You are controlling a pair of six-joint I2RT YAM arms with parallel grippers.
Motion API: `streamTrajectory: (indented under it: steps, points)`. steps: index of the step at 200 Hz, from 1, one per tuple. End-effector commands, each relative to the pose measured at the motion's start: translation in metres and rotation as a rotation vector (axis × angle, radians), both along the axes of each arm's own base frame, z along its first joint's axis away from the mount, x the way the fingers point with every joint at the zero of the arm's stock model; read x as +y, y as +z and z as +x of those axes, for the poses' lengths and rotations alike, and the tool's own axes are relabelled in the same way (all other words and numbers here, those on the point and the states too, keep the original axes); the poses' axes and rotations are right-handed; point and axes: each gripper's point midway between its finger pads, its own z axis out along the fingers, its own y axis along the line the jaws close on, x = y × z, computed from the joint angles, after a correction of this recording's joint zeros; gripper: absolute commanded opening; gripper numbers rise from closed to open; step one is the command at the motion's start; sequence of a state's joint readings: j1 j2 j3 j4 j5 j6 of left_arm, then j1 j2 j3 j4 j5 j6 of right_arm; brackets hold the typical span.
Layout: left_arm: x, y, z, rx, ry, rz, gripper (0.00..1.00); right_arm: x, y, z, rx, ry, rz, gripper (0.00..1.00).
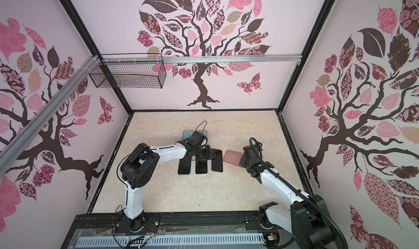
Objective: Take the phone out of the phone case
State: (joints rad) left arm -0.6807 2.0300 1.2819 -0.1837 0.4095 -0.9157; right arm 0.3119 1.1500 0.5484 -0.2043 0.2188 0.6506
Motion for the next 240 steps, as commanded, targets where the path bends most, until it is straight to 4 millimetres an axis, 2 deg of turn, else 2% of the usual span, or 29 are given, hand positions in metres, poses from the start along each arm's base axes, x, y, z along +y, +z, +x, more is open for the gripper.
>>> streamTrajectory:
  steps: [1, 45, 88, 130, 145, 159, 186, 202, 216, 240]
  points:
    - [0.0, -0.005, -0.008, 0.011, -0.018, 0.002, 0.29, -0.005, 0.005, 0.007, -0.015, -0.027, -0.024, 0.0]
    - [-0.001, -0.005, -0.011, 0.013, -0.025, 0.007, 0.29, -0.008, 0.005, 0.007, -0.014, -0.032, -0.046, 0.0]
    - [0.007, -0.005, -0.01, 0.009, -0.015, 0.052, 0.29, -0.017, 0.007, 0.006, -0.025, -0.061, -0.081, 0.0]
    - [0.01, 0.002, -0.008, -0.018, -0.015, 0.068, 0.29, -0.015, 0.006, 0.006, -0.016, -0.048, -0.085, 0.0]
    - [0.01, 0.015, -0.005, -0.048, -0.023, 0.071, 0.29, -0.018, 0.01, 0.006, -0.024, -0.056, -0.094, 0.0]
    - [0.012, 0.035, -0.001, -0.099, -0.03, 0.07, 0.29, -0.021, 0.019, 0.006, -0.047, -0.066, -0.104, 0.0]
    - [0.011, 0.088, 0.003, -0.236, -0.076, 0.042, 0.33, -0.014, 0.052, 0.008, -0.152, 0.005, -0.095, 0.0]
    - [0.012, 0.123, -0.001, -0.345, -0.136, 0.024, 0.34, -0.004, 0.075, 0.006, -0.233, 0.089, -0.071, 0.0]
    - [0.017, 0.147, -0.008, -0.45, -0.203, 0.035, 0.35, 0.014, 0.096, 0.002, -0.316, 0.208, -0.025, 0.0]
    - [0.031, 0.177, -0.023, -0.626, -0.314, 0.127, 0.38, 0.044, 0.119, -0.008, -0.37, 0.38, 0.069, 0.0]
